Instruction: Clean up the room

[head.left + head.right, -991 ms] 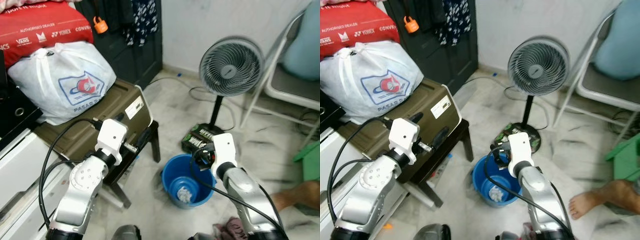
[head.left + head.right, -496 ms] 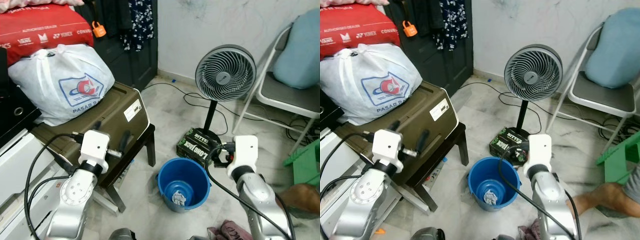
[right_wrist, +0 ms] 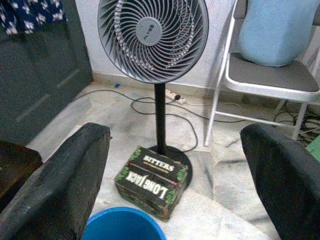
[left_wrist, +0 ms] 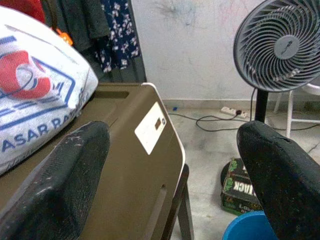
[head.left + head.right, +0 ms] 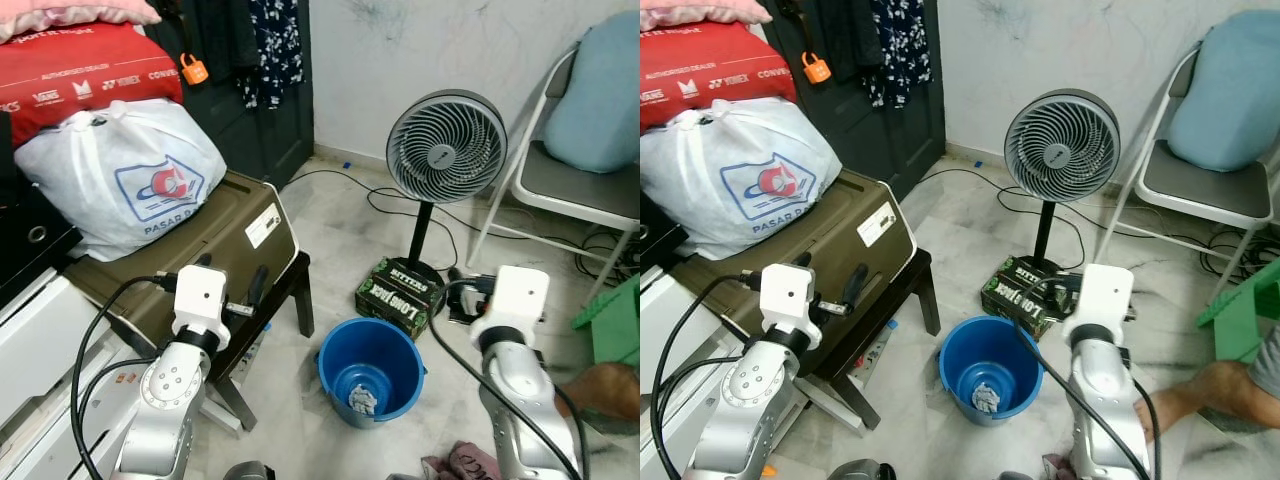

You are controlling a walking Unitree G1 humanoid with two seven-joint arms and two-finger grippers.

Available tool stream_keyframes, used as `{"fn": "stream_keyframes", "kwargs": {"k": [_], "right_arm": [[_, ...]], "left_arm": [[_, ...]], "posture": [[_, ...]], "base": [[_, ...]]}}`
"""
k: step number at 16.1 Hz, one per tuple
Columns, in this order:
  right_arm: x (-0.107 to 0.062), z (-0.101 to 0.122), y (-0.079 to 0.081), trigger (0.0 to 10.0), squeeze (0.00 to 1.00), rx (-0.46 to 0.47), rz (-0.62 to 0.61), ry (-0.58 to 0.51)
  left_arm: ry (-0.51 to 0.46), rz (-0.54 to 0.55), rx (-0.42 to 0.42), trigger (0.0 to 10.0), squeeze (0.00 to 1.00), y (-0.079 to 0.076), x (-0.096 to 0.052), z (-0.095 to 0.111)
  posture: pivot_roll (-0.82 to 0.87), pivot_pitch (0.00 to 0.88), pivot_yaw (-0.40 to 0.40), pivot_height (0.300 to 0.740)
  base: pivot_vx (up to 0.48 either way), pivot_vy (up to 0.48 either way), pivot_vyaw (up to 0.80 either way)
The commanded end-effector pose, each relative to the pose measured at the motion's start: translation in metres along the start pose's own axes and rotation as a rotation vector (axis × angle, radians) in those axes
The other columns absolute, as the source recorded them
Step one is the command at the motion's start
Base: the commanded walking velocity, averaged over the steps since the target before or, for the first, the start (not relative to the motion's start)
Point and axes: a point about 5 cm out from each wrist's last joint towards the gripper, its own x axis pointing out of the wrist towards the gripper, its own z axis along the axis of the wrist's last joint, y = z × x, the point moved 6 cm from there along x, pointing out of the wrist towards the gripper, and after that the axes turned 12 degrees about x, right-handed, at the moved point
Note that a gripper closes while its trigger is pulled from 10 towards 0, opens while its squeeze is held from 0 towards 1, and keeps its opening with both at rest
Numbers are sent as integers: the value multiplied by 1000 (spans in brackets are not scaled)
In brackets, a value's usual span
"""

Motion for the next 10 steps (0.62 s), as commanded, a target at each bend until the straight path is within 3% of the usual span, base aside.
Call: {"fn": "stream_keyframes", "kwargs": {"k": [1,4,7,8,10], "right_arm": [[-6,2,4,10000,0,14,33,-6],[-21,-4,-1,10000,0,-5,49,14],[-25,-8,-3,10000,0,-17,79,39],[-26,-8,4,10000,0,-66,120,40],[-25,-8,6,10000,0,-64,130,38]], "left_arm": [[1,3,1,10000,0,5,-6,0],[12,25,7,10000,0,8,-17,-3],[49,14,-16,10000,0,6,-24,-12],[47,7,-15,10000,0,4,-23,-10],[48,4,-17,10000,0,3,-23,-11]], "posture": [[-69,0,63,740],[-69,0,57,740],[-64,0,50,740],[-67,0,47,740],[-67,0,46,740]], "base": [[0,0,0],[0,0,0],[0,0,0],[0,0,800],[0,0,800]]}}
